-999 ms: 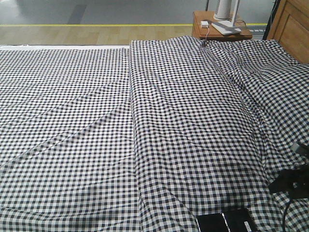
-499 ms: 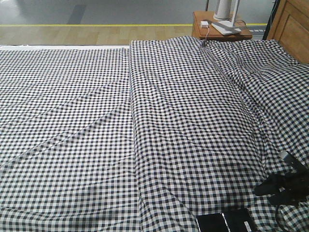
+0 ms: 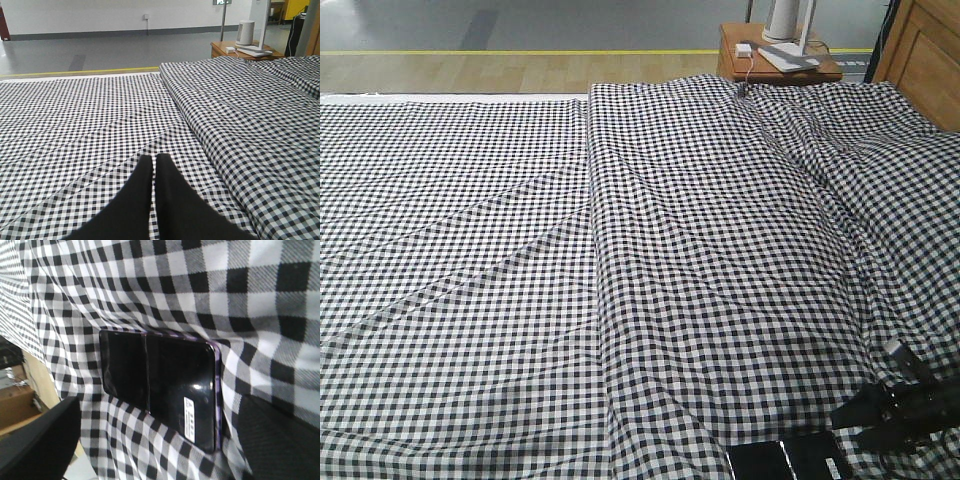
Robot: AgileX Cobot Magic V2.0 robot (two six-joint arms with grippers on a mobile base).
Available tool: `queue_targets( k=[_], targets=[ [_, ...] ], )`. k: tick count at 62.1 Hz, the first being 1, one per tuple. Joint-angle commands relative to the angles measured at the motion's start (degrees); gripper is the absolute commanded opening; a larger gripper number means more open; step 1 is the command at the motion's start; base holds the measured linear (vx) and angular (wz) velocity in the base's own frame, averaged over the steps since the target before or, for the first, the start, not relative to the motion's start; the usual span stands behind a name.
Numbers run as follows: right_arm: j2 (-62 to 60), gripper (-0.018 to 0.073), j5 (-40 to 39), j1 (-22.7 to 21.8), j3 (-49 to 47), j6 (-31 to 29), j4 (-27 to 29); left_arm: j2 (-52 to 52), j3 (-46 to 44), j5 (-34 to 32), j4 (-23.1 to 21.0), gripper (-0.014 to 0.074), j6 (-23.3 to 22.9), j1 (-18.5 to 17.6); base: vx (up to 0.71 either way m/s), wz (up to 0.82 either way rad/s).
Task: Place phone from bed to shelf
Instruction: 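Close the right gripper on the black phone's edge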
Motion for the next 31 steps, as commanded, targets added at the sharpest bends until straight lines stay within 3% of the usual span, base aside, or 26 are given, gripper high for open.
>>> queue_targets(
  k=[1, 31],
  targets=[
    [-1.4, 0.0595, 4.1, -0.3, -0.6, -1.2, 2.8, -0.3, 0.2, -4.2, -0.5, 0.0001, -0.2, -0.2, 0.00, 0.00],
    [5.3, 0.0595, 7.5, 1.9, -0.6, -2.6, 6.0, -0.3, 0.2, -4.2, -0.5, 0.0001, -0.2, -0.2, 0.00, 0.00]
  ],
)
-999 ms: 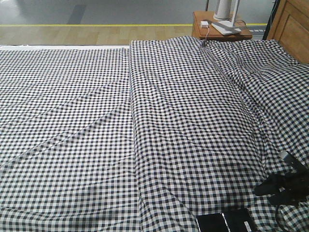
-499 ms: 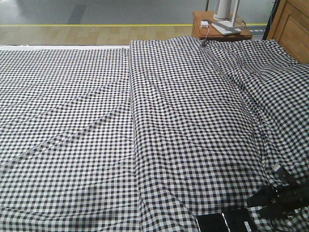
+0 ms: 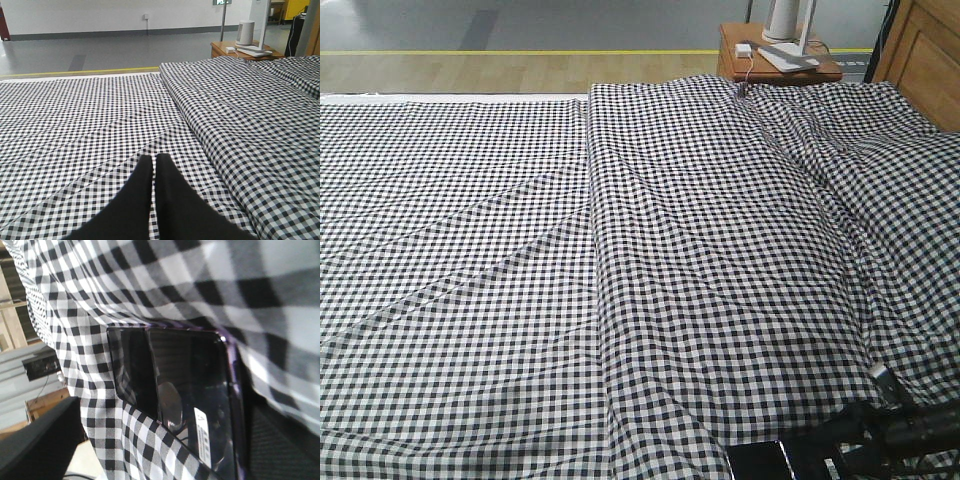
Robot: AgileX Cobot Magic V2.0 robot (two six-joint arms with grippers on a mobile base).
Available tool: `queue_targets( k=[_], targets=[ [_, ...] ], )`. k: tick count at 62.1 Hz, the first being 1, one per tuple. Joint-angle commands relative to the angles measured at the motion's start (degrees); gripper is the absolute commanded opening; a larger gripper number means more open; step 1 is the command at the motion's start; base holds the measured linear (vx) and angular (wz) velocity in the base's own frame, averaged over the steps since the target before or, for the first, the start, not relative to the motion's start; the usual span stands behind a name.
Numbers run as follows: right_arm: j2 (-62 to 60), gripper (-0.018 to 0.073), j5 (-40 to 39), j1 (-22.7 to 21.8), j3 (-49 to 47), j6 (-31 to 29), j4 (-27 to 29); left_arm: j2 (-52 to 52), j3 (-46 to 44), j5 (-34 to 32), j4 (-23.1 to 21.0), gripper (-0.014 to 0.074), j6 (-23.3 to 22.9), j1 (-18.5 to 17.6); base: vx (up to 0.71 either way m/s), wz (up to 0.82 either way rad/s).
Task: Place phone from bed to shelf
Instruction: 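Close the right gripper on the black phone's edge, then lift the phone with the right gripper up off the bed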
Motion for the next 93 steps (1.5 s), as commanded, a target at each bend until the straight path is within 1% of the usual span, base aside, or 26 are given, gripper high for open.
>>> queue_targets(
  k=[1, 16, 22, 27, 37, 40, 41, 44, 45, 55, 57, 69, 82, 93],
  targets=[
    [-2.3, 0.0595, 4.8, 1.4, -0.3, -1.7, 1.0, -0.3, 0.2, -4.2, -0.5, 0.0001, -0.2, -0.2, 0.00, 0.00],
    [-2.2, 0.0580, 5.0, 6.4, -0.5, -3.2, 2.3, -0.3, 0.2, -4.2, -0.5, 0.0001, -0.2, -0.2, 0.00, 0.00],
    [-2.2, 0.0554, 5.0, 7.6, -0.9, -3.3, 2.2, -0.3, 0.2, -4.2, -0.5, 0.0001, -0.2, -0.2, 0.00, 0.00],
    [-2.2, 0.0511, 5.3, 7.6, -1.1, -3.3, 2.4, -0.3, 0.2, -4.2, -0.5, 0.0001, -0.2, -0.2, 0.00, 0.00],
    [-2.5, 0.0375, 5.7, 7.6, -1.7, -3.4, 2.1, -0.3, 0.2, -4.2, -0.5, 0.0001, -0.2, -0.2, 0.00, 0.00],
    [-2.5, 0.0312, 5.8, 7.6, -1.7, -3.6, 1.9, -0.3, 0.2, -4.2, -0.5, 0.0001, -0.2, -0.2, 0.00, 0.00],
    [-2.5, 0.0303, 5.8, 7.6, -1.7, -3.8, 1.9, -0.3, 0.2, -4.2, -0.5, 0.0001, -0.2, -0.2, 0.00, 0.00],
    [-2.5, 0.0233, 6.1, 7.6, -1.7, -4.6, 1.9, -0.3, 0.2, -4.2, -0.5, 0.0001, -0.2, -0.2, 0.00, 0.00],
    [-2.5, 0.0224, 6.2, 7.6, -1.7, -4.7, 1.9, -0.3, 0.2, -4.2, -0.5, 0.0001, -0.2, -0.2, 0.00, 0.00],
    [-2.6, 0.0006, 8.0, 7.6, -1.7, -5.9, 1.8, -0.3, 0.2, -4.2, -0.5, 0.0001, -0.2, -0.2, 0.00, 0.00],
    [-2.6, -0.0015, 8.3, 7.6, -1.7, -6.0, 1.8, -0.3, 0.2, -4.2, -0.5, 0.0001, -0.2, -0.2, 0.00, 0.00],
    [-2.8, -0.0010, 11.1, 7.6, -1.7, -7.2, 1.8, -0.3, 0.2, -4.2, -0.5, 0.0001, -0.2, -0.2, 0.00, 0.00],
    [-5.6, -0.0007, 11.1, 7.6, -1.6, -5.5, 1.7, -0.3, 0.2, -4.2, -0.5, 0.0001, -0.2, -0.2, 0.00, 0.00],
    [-10.7, -0.0007, 11.1, 7.6, -1.6, -4.1, 1.7, -0.3, 0.2, -4.2, -0.5, 0.0001, -0.2, -0.2, 0.00, 0.00]
  ],
)
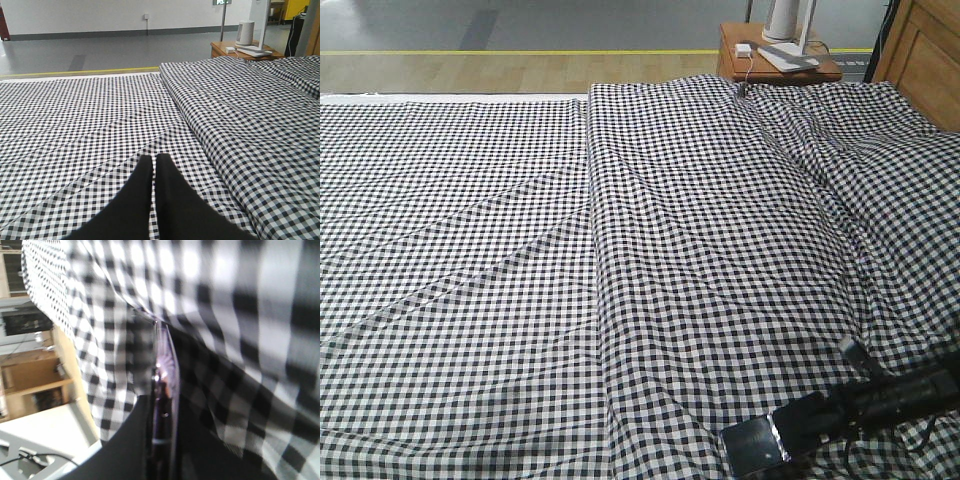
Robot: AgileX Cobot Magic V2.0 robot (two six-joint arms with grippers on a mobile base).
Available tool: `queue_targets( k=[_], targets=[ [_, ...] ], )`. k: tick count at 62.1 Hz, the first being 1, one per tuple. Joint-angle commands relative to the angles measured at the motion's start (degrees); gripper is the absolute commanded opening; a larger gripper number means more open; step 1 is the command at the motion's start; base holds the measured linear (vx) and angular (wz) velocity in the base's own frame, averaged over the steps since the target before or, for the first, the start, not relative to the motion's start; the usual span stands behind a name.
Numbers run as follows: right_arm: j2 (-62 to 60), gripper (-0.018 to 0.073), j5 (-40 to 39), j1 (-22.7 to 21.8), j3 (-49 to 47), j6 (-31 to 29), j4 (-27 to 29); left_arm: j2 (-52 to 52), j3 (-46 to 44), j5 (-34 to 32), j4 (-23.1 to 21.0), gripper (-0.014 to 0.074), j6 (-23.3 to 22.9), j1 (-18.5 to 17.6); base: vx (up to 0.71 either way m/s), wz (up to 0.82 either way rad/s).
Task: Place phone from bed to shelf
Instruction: 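Lift the phone with the right gripper up off the bed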
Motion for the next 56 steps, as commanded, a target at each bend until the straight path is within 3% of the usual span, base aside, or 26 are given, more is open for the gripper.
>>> queue_targets(
  k=[1, 19, 33, 56],
  targets=[
    [-6.9, -0.0007, 9.2, 0.2, -0.3, 0.7, 1.1, -0.3, 0.2, -4.2, -0.5, 0.0001, -0.2, -0.2, 0.00, 0.00],
    [-19.6, -0.0006, 9.2, 0.2, 0.8, 7.4, -1.8, -0.3, 0.2, -4.2, -0.5, 0.0001, -0.2, -0.2, 0.00, 0.00],
    [-34.2, -0.0002, 9.2, 0.2, 8.3, 1.9, 2.4, -0.3, 0.2, -4.2, -0.5, 0.0001, -0.2, -0.2, 0.00, 0.00],
    [-54.0, -0.0001, 9.2, 0.2, 18.0, -1.5, 8.6, -0.3, 0.2, -4.2, -0.5, 0.0001, -0.2, -0.2, 0.00, 0.00]
  ],
)
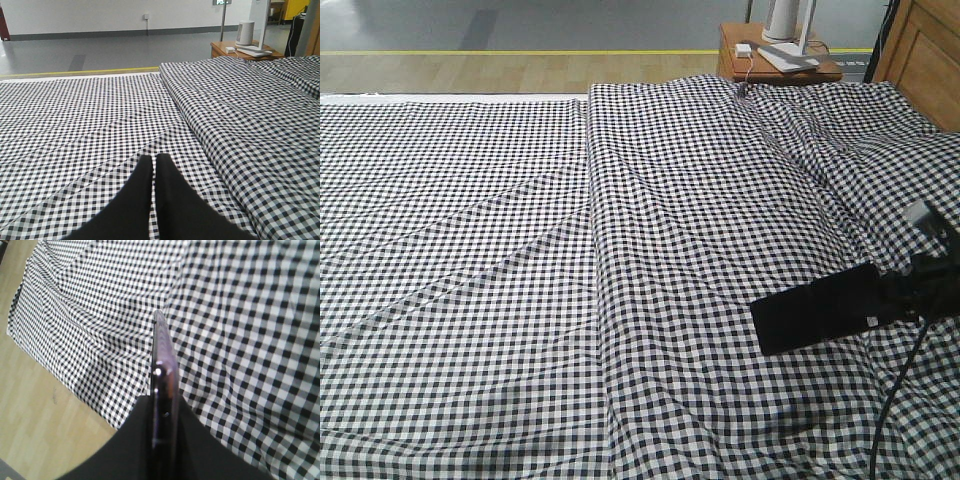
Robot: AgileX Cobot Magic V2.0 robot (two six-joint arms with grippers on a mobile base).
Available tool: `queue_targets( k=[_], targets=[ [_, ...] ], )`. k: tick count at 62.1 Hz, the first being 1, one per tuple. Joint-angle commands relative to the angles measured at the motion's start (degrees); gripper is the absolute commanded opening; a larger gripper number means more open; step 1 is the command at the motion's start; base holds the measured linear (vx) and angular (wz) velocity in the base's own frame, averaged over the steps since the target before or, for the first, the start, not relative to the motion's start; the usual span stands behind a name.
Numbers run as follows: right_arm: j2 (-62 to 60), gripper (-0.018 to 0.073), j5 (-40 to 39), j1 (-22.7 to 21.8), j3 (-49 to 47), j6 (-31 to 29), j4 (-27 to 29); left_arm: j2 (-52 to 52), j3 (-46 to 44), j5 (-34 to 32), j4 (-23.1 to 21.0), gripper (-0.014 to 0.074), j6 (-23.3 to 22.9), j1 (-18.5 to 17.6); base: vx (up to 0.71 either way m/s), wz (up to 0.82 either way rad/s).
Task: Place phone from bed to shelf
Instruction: 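Lift the phone with the right gripper up off the bed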
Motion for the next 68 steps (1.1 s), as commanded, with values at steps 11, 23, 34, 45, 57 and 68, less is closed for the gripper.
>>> queue_targets(
  k=[11, 23, 34, 45, 57, 68],
  targets=[
    [-14.7, -0.0001, 7.7, 0.0, 0.9, 0.1, 6.2, -0.3, 0.2, -4.2, -0.5, 0.0001, -0.2, -0.2, 0.00, 0.00],
    [-23.2, -0.0001, 7.7, 2.0, 0.9, 1.7, 6.4, -0.3, 0.2, -4.2, -0.5, 0.0001, -0.2, -0.2, 0.00, 0.00],
    [-28.7, -0.0001, 7.7, 9.8, 0.9, 1.0, 6.4, -0.3, 0.2, -4.2, -0.5, 0.0001, -0.2, -0.2, 0.00, 0.00],
    [-32.0, -0.0001, 7.7, 17.6, 0.9, 4.1, 6.6, -0.3, 0.2, -4.2, -0.5, 0.0001, -0.2, -0.2, 0.00, 0.00],
    [-34.7, -0.0001, 7.7, 25.3, 0.9, 7.1, 6.6, -0.3, 0.2, -4.2, -0.5, 0.0001, -0.2, -0.2, 0.00, 0.00],
    [-36.9, -0.0001, 7.7, 31.0, 0.9, 10.0, 6.8, -0.3, 0.2, -4.2, -0.5, 0.0001, -0.2, -0.2, 0.00, 0.00]
  ],
)
